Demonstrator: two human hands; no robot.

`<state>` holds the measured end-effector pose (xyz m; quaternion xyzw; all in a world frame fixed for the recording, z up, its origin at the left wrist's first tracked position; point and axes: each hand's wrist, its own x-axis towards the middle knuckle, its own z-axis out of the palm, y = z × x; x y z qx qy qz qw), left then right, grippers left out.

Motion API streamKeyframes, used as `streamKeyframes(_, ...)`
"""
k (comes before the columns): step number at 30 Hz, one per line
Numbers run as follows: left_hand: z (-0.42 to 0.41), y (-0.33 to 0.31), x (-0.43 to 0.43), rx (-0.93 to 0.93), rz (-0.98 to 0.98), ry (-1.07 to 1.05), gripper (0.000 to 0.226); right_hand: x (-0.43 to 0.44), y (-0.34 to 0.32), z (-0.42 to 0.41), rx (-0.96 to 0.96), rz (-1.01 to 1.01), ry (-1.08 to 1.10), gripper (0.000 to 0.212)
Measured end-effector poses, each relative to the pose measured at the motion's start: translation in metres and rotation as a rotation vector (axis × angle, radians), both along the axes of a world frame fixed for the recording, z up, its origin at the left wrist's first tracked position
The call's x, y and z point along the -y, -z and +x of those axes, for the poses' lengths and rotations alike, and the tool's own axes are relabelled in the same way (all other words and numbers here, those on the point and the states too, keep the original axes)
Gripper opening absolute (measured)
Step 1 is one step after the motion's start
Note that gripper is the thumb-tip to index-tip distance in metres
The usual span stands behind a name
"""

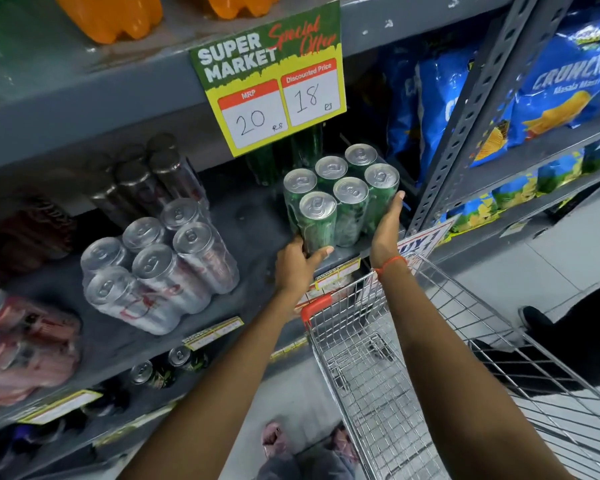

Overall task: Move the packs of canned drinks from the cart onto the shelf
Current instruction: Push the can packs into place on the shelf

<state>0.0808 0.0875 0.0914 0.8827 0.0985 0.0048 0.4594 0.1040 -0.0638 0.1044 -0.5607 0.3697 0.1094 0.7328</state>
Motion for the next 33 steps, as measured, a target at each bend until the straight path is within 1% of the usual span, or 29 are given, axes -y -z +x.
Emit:
streamKeyframes(1,0.000,0.000,-0.001,-0.002,-0.003,0.003,0.049,-0.001,-0.006,0.009,0.060,0.016,0.014,0.064)
streamKeyframes(2,0.000,-0.001,-0.002,-0.004,-0.004,0.009,0.049,-0.004,-0.016,0.008,0.107,0.014,0.021,0.063)
streamKeyframes(3,0.000,-0.002,-0.002,-0.010,0.000,0.018,0.050,-0.009,-0.019,0.013,0.134,0.021,0.015,0.058)
streamKeyframes(4,-0.001,-0.004,-0.003,-0.026,0.011,0.028,0.051,-0.013,-0.019,0.009,0.150,-0.018,0.013,0.051)
streamKeyframes(5,-0.002,-0.007,-0.002,-0.047,0.037,0.039,0.054,-0.012,-0.018,0.000,0.164,-0.026,0.031,0.049)
streamKeyframes(6,-0.005,-0.012,-0.002,-0.064,0.080,0.050,0.057,-0.015,-0.016,-0.007,0.187,-0.105,0.039,0.059)
streamKeyframes(7,-0.010,-0.020,-0.003,-0.060,0.141,0.060,0.061,-0.023,-0.020,-0.015,0.226,-0.206,0.092,0.067)
streamKeyframes(8,-0.018,-0.028,-0.005,-0.018,0.210,0.068,0.066,-0.035,-0.027,-0.020,0.311,-0.287,0.173,0.070)
streamKeyframes(9,-0.029,-0.036,-0.010,0.064,0.266,0.073,0.070,-0.052,-0.035,-0.025,0.419,-0.344,0.267,0.069)
streamKeyframes(11,-0.059,-0.053,-0.027,0.295,0.301,0.053,0.070,-0.091,-0.049,-0.038,0.618,-0.445,0.335,0.065)
streamKeyframes(13,-0.089,-0.067,-0.055,0.491,0.302,-0.014,0.066,-0.127,-0.049,-0.056,0.772,-0.495,0.266,0.058)
streamKeyframes(14,-0.101,-0.071,-0.071,0.555,0.313,-0.051,0.065,-0.144,-0.046,-0.067,0.832,-0.535,0.206,0.056)
streamKeyframes(16,-0.120,-0.072,-0.106,0.619,0.340,-0.131,0.065,-0.176,-0.041,-0.082,0.942,-0.603,0.110,0.053)
streamKeyframes(17,-0.127,-0.069,-0.122,0.631,0.362,-0.174,0.067,-0.192,-0.038,-0.086,0.965,-0.609,0.064,0.052)
streamKeyframes(19,-0.137,-0.058,-0.151,0.627,0.416,-0.259,0.074,-0.221,-0.032,-0.089,0.935,-0.556,-0.026,0.051)
streamKeyframes(21,-0.143,-0.043,-0.173,0.561,0.414,-0.345,0.084,-0.242,-0.020,-0.088,0.809,-0.445,-0.097,0.053)
streamKeyframes(23,-0.145,-0.028,-0.188,0.415,0.287,-0.385,0.095,-0.249,-0.008,-0.085,0.647,-0.278,-0.136,0.055)
streamKeyframes(25,-0.143,-0.014,-0.197,0.234,0.091,-0.387,0.100,-0.250,0.001,-0.082,0.499,-0.054,-0.202,0.064)
streamKeyframes(27,-0.140,-0.002,-0.204,0.097,-0.053,-0.402,0.089,-0.250,0.004,-0.084,0.461,0.021,-0.234,0.071)
streamKeyframes(28,-0.139,0.002,-0.207,0.074,-0.092,-0.413,0.080,-0.250,0.004,-0.085,0.464,0.032,-0.234,0.073)
streamKeyframes(30,-0.139,0.006,-0.212,0.081,-0.125,-0.428,0.067,-0.253,0.003,-0.089,0.478,0.062,-0.229,0.076)
streamKeyframes(33,-0.141,0.010,-0.222,0.121,-0.141,-0.407,0.059,-0.255,0.004,-0.099,0.471,0.070,-0.202,0.082)
